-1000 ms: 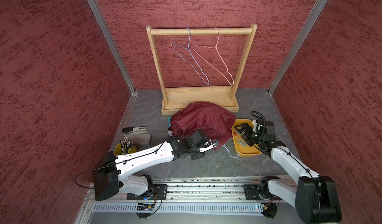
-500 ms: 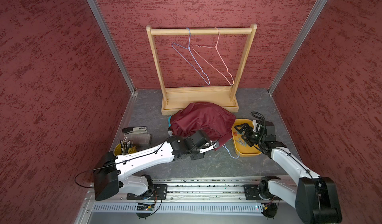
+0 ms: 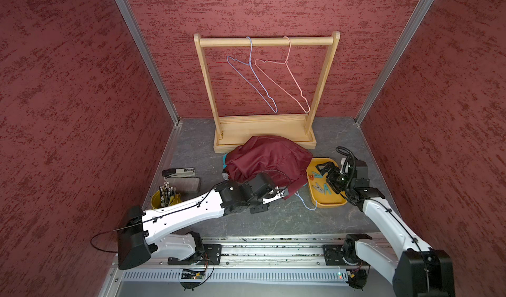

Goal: Remove the clothespins securing long-sleeve shirts to the hanger
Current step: Remove the clamp from the hanger, then place the clamp in the storage box.

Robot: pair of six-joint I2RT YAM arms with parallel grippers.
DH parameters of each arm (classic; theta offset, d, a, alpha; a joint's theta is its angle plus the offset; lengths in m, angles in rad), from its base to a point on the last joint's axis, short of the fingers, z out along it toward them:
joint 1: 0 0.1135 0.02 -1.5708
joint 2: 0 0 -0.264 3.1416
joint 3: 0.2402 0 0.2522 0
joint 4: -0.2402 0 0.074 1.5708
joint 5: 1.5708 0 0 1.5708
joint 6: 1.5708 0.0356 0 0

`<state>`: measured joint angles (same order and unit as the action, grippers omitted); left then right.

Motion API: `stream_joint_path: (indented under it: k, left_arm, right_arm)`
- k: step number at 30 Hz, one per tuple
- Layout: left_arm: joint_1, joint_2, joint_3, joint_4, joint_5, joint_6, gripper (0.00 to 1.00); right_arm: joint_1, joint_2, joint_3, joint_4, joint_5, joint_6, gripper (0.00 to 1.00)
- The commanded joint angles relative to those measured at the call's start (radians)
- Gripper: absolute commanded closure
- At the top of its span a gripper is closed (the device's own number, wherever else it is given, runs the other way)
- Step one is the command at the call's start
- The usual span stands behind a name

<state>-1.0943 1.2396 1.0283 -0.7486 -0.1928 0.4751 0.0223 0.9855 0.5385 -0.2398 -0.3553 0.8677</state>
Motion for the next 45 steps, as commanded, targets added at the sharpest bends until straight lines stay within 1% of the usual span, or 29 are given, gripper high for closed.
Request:
stream_joint_path:
  k: [1, 4, 7, 11, 14, 15, 18, 19, 21, 24, 27, 29, 31, 34, 39, 45]
  left_arm:
    - [-0.005, -0.049, 0.029, -0.037, -0.015, -0.034, 0.88]
    - [-0.003, -0.087, 0.033, -0.044, -0.022, -0.057, 0.88]
    - [-0.001, -0.123, 0.044, -0.042, -0.030, -0.087, 0.88]
    - [0.026, -0.171, 0.064, -0.008, -0.011, -0.141, 0.88]
    - [0.076, -0.202, 0.085, 0.035, 0.045, -0.196, 0.88]
    - [0.097, -0.212, 0.091, 0.055, 0.070, -0.217, 0.88]
    - [0.179, -0.243, 0.099, 0.118, 0.176, -0.286, 0.87]
    - [0.208, -0.250, 0.099, 0.136, 0.212, -0.312, 0.87]
    - [0.283, -0.267, 0.094, 0.184, 0.311, -0.363, 0.87]
    - [0.380, -0.283, 0.078, 0.243, 0.441, -0.428, 0.86]
    - [0.436, -0.297, 0.049, 0.311, 0.510, -0.469, 0.86]
    - [0.454, -0.299, 0.035, 0.354, 0.542, -0.484, 0.86]
    - [0.456, -0.290, 0.029, 0.373, 0.561, -0.479, 0.86]
    - [0.457, -0.276, 0.013, 0.395, 0.549, -0.457, 0.86]
    - [0.457, -0.267, -0.016, 0.465, 0.520, -0.411, 0.86]
    - [0.456, -0.240, -0.017, 0.496, 0.497, -0.390, 0.86]
  right_arm:
    - [-0.003, -0.065, 0.041, -0.116, 0.143, 0.047, 0.01]
    - [-0.003, -0.117, 0.061, -0.169, 0.193, 0.056, 0.01]
    - [-0.003, -0.145, 0.120, -0.191, 0.206, 0.031, 0.01]
    - [0.003, -0.106, 0.239, -0.170, 0.138, -0.045, 0.01]
    - [0.066, -0.030, 0.335, -0.146, 0.097, -0.091, 0.01]
    - [0.096, -0.003, 0.357, -0.118, 0.063, -0.094, 0.01]
    - [0.187, 0.077, 0.390, 0.015, -0.068, -0.041, 0.02]
    - [0.221, 0.102, 0.402, 0.050, -0.092, -0.020, 0.03]
    - [0.308, 0.158, 0.445, 0.110, -0.113, 0.016, 0.04]
    - [0.389, 0.216, 0.465, 0.214, -0.149, 0.101, 0.08]
    - [0.439, 0.242, 0.434, 0.371, -0.202, 0.209, 0.12]
    - [0.475, 0.264, 0.440, 0.428, -0.221, 0.254, 0.15]
    - [0.509, 0.291, 0.450, 0.492, -0.239, 0.299, 0.15]
    - [0.553, 0.327, 0.466, 0.569, -0.254, 0.357, 0.19]
    - [0.602, 0.363, 0.491, 0.565, -0.266, 0.360, 0.26]
    - [0.635, 0.377, 0.498, 0.601, -0.277, 0.384, 0.33]
